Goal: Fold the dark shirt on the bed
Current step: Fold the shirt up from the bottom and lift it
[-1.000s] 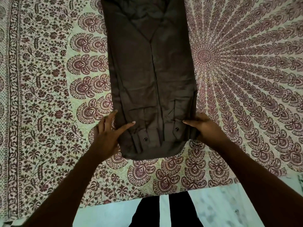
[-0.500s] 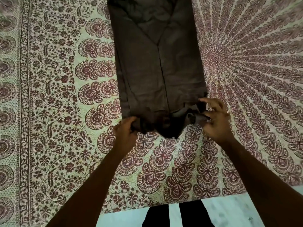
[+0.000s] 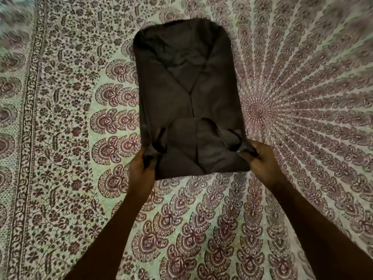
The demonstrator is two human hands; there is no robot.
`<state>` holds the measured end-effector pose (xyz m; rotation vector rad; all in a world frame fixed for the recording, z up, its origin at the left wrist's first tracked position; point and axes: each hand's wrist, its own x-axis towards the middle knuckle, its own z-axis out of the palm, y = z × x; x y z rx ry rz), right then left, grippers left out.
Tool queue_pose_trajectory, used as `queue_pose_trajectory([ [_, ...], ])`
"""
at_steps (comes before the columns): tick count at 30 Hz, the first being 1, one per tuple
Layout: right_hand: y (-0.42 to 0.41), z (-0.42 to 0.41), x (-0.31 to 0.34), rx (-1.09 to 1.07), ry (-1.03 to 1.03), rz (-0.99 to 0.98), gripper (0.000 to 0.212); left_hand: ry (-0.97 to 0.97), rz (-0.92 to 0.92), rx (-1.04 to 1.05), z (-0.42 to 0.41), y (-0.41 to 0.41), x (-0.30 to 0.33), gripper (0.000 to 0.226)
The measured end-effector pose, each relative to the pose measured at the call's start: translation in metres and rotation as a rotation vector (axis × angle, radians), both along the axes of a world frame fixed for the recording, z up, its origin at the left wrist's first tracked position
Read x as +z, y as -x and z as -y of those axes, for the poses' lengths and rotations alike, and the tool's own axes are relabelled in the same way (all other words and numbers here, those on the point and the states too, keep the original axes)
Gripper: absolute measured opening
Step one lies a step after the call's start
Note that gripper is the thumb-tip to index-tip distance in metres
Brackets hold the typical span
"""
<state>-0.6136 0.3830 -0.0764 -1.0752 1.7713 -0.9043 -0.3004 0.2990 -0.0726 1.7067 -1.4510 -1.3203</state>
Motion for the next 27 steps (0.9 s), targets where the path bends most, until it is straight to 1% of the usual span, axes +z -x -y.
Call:
queue_pose_trajectory([
  [3, 0.010, 0.028, 0.002, -0.045, 0.016, 0.118, 0.026, 0.033, -0.034, 0.011, 0.027, 0.013, 0.006, 0.023],
  [5, 0.017, 0.051, 0.001, -0.093, 0.021, 0.176, 0.029, 0.002, -0.023, 0.043, 0.045, 0.021, 0.005, 0.025],
  [8, 0.027, 0.084, -0.005, -0.134, 0.001, 0.230, 0.016, -0.018, 0.041, 0.114, 0.071, 0.031, -0.001, 0.032],
  [9, 0.029, 0.095, -0.006, -0.148, -0.021, 0.247, 0.016, -0.014, 0.070, 0.135, 0.079, 0.033, -0.006, 0.036],
  [12, 0.034, 0.123, -0.018, -0.151, -0.047, 0.244, 0.030, -0.015, 0.137, 0.167, 0.100, 0.041, -0.022, 0.040],
  [15, 0.039, 0.141, -0.036, -0.176, -0.054, 0.161, 0.038, -0.044, 0.190, 0.209, 0.116, 0.048, -0.036, 0.034],
  [17, 0.039, 0.148, -0.042, -0.228, -0.078, 0.112, 0.055, -0.031, 0.261, 0.250, 0.122, 0.051, -0.042, 0.042],
  [19, 0.037, 0.155, -0.041, -0.265, -0.122, -0.005, 0.062, -0.028, 0.380, 0.264, 0.125, 0.055, -0.042, 0.048],
  [21, 0.034, 0.158, -0.039, -0.268, -0.170, -0.159, 0.060, -0.033, 0.550, 0.235, 0.125, 0.060, -0.039, 0.046],
  [23, 0.031, 0.159, -0.038, -0.228, -0.199, -0.324, 0.049, 0.010, 0.686, 0.211, 0.123, 0.065, -0.033, 0.044],
  [25, 0.025, 0.158, -0.037, -0.184, -0.209, -0.479, 0.044, 0.139, 0.827, 0.199, 0.118, 0.066, -0.029, 0.045],
  [27, 0.018, 0.156, -0.035, -0.172, -0.191, -0.589, 0.047, 0.248, 0.877, 0.147, 0.110, 0.071, -0.030, 0.043],
])
